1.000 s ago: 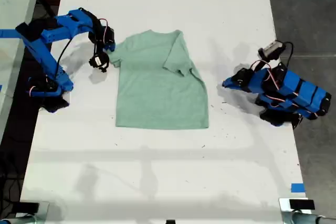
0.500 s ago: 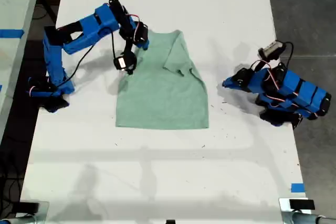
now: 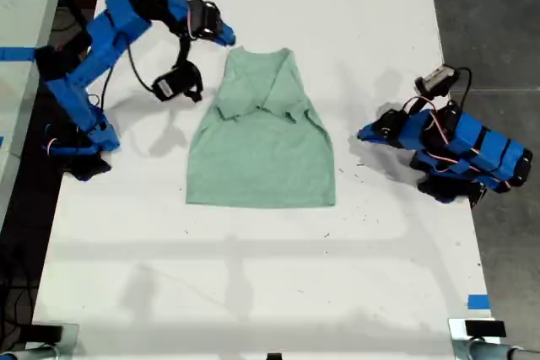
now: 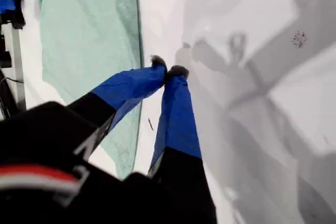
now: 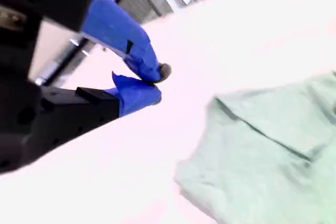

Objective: Fold t shirt

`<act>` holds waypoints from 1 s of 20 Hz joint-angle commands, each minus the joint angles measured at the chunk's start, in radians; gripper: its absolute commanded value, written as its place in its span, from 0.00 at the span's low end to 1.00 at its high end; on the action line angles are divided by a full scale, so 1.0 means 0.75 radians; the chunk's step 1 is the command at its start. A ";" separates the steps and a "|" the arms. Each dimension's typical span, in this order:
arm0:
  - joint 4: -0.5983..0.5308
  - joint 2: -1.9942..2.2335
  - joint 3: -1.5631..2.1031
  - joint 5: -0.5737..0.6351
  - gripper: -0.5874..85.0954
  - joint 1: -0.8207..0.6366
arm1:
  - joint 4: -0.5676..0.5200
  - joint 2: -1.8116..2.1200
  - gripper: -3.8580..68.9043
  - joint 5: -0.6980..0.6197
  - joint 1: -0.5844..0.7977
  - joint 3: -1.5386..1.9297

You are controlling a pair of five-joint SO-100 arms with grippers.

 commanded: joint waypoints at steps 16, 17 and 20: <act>-0.765 2.479 2.859 -0.554 0.01 0.288 | -0.025 0.012 0.10 -0.010 0.000 0.074; -0.744 2.479 2.857 -0.560 0.01 0.292 | -0.022 0.012 0.09 -0.008 0.000 0.074; -0.742 2.479 2.859 -0.562 0.01 0.286 | -0.020 0.012 0.09 -0.004 0.000 0.074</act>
